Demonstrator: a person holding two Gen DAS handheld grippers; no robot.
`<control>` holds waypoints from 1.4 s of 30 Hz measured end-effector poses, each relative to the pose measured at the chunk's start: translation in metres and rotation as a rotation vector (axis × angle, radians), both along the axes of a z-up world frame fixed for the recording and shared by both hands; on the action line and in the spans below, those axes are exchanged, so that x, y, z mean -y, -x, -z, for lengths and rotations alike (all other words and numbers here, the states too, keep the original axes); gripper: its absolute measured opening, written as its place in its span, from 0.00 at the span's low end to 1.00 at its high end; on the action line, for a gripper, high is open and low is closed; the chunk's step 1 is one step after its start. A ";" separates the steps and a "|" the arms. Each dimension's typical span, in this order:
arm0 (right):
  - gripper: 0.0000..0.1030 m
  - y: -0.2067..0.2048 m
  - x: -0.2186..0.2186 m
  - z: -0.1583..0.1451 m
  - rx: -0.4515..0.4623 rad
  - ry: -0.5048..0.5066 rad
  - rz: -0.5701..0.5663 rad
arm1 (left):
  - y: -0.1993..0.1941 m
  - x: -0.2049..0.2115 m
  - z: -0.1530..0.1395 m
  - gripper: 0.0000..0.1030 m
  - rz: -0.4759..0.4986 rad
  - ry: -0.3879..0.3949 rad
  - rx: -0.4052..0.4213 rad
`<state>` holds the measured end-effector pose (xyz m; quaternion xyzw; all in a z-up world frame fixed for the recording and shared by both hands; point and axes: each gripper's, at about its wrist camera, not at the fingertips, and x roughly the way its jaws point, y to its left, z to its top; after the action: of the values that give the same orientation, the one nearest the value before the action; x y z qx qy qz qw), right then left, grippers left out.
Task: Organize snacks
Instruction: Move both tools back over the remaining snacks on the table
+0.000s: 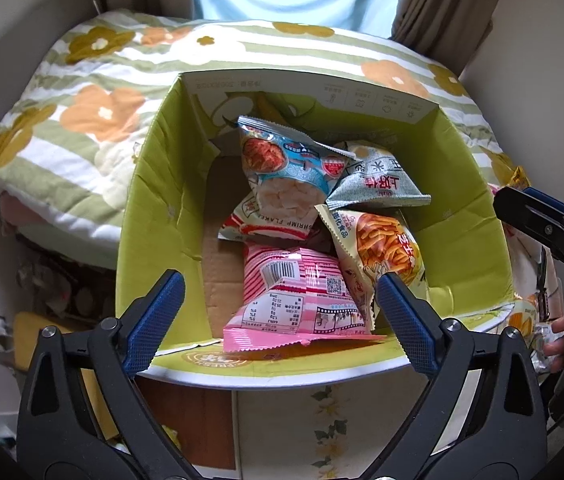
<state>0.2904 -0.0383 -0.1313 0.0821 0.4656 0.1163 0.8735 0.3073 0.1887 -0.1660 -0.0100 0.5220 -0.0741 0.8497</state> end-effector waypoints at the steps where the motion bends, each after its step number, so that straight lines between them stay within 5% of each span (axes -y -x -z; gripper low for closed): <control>1: 0.99 0.004 0.000 0.000 0.001 0.004 0.007 | 0.001 0.001 0.001 0.94 0.006 0.001 -0.002; 13: 0.99 0.056 0.043 -0.014 0.010 0.026 0.130 | 0.023 0.039 -0.023 0.94 0.120 0.003 0.065; 20: 0.99 0.113 0.107 -0.034 0.087 0.061 0.238 | 0.051 0.109 -0.039 0.94 0.228 0.011 0.088; 30: 0.99 0.192 0.213 -0.037 0.015 0.158 0.361 | 0.110 0.232 -0.032 0.94 0.419 0.012 0.086; 42: 0.99 0.240 0.286 0.019 -0.143 0.125 0.389 | 0.144 0.352 0.016 0.94 0.783 -0.207 0.022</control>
<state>0.0499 -0.3240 -0.1504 0.1241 0.5079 -0.0898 0.8477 0.1632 -0.1631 -0.1821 0.2760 0.4819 -0.3390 0.7594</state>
